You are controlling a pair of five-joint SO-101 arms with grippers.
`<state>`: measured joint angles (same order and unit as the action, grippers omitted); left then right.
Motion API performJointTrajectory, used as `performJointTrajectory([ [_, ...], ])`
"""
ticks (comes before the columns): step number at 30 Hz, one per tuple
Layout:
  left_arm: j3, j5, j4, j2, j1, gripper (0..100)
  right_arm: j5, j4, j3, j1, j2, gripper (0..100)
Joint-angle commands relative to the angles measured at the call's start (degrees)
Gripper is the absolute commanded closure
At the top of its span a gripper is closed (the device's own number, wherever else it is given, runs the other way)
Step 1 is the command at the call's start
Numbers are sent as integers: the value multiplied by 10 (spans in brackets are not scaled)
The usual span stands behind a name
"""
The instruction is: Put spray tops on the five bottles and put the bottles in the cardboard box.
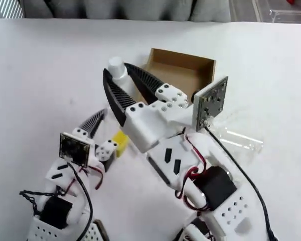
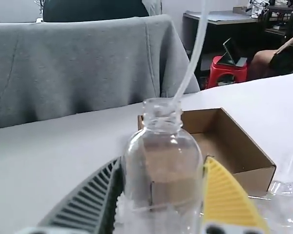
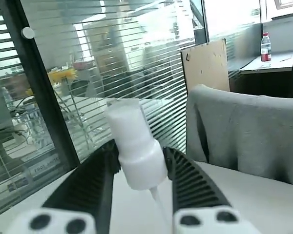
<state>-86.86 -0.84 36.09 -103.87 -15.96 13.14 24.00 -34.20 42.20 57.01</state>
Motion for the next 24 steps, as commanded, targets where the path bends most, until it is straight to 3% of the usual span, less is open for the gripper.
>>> performJointTrajectory([
  [1, 4, 3, -28, -6, 5, 832, 0, -41, -4, 3, -5, 983],
  [12, 4, 2, -29, -6, 5, 832, 1, -33, -12, 10, -65, 981],
  [18, 4, 2, -29, -6, 6, 832, -1, 33, -7, 22, -65, 974],
  [24, 4, 2, -29, -6, 36, 832, -15, 135, 30, 45, -65, 748],
])
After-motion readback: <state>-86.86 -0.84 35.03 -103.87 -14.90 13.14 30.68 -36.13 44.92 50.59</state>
